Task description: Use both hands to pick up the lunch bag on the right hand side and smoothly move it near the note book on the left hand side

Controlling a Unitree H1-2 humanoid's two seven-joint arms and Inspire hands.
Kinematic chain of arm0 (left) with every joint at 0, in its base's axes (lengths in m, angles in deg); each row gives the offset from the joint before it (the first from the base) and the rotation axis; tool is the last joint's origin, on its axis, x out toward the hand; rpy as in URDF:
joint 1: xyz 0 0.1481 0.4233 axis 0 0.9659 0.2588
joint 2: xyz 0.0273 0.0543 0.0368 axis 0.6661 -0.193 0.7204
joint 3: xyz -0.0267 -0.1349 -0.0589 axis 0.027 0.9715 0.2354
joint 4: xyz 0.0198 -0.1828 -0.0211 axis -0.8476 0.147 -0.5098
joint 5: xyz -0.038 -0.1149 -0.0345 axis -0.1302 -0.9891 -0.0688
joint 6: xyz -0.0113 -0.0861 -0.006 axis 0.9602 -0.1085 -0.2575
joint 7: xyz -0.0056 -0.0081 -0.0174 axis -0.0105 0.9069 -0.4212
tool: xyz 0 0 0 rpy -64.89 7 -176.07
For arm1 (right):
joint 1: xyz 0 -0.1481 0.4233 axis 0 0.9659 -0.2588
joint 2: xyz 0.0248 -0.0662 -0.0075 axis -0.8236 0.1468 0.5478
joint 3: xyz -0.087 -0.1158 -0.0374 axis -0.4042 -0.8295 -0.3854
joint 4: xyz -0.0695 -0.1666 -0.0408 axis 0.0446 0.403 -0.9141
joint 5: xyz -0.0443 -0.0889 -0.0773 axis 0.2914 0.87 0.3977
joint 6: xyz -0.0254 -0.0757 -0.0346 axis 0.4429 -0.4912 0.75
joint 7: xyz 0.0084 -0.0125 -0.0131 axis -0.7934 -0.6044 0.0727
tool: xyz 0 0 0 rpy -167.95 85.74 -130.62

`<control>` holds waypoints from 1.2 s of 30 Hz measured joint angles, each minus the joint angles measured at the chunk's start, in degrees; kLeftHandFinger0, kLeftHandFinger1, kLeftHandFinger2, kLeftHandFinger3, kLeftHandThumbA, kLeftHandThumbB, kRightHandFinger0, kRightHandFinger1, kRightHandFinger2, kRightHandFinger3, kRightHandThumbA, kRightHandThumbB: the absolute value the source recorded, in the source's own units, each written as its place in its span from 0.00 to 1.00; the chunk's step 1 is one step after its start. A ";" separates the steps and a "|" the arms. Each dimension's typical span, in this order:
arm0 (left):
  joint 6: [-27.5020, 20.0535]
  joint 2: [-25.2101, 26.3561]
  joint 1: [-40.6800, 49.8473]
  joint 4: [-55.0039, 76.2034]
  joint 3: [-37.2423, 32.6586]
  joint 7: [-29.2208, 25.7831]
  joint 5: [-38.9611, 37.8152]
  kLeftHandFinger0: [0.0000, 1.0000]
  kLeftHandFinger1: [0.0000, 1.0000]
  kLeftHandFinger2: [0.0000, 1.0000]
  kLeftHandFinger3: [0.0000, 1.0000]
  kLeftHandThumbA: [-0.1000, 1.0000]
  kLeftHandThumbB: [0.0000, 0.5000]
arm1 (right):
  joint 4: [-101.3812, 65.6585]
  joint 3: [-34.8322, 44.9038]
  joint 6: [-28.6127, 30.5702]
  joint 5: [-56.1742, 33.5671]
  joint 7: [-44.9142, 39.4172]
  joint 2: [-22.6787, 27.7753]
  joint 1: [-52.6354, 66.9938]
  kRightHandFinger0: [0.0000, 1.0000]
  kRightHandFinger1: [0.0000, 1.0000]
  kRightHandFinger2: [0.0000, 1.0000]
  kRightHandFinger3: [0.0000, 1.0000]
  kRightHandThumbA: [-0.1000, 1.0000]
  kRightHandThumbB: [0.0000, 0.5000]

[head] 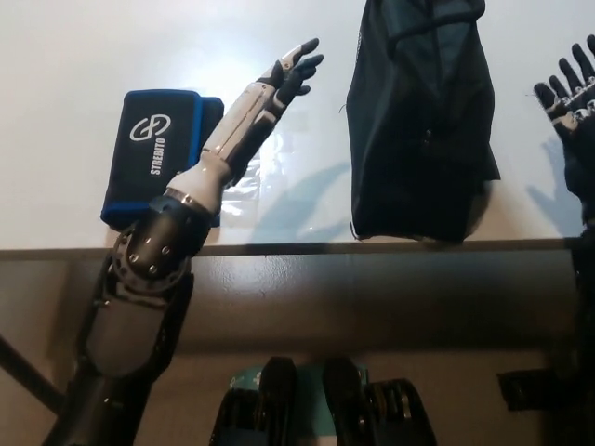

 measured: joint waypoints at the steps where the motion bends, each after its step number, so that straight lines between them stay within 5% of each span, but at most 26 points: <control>1: -0.06 -0.14 -0.81 -1.81 0.01 -0.03 0.05 1.00 1.00 1.00 1.00 1.00 0.49 | 1.46 0.50 -0.15 -0.60 -0.25 -0.19 -0.77 1.00 1.00 1.00 1.00 1.00 0.66; 7: -0.40 -0.68 -5.53 -11.53 0.13 -0.10 0.24 1.00 1.00 1.00 1.00 1.00 0.56 | 8.52 3.20 -1.51 -4.74 -1.94 -1.66 -4.88 1.00 1.00 1.00 1.00 1.00 0.78; 21: -1.09 -3.55 -12.13 -29.04 0.55 -1.41 1.01 1.00 1.00 1.00 1.00 1.00 0.76 | 22.72 5.26 -2.39 -8.95 -7.22 -3.65 -9.79 1.00 1.00 1.00 1.00 1.00 0.67; 27: -2.50 -4.25 -13.47 -34.75 1.28 -1.68 0.79 1.00 1.00 1.00 1.00 1.00 0.70 | 24.07 5.22 -2.21 -9.35 -8.24 -5.01 -11.04 1.00 1.00 1.00 1.00 1.00 0.65; 36: -3.82 -4.73 -13.49 -34.99 1.31 -2.13 0.79 1.00 1.00 1.00 1.00 1.00 0.76 | 26.30 5.17 -1.53 -9.39 -9.24 -8.28 -12.10 1.00 1.00 1.00 1.00 1.00 0.64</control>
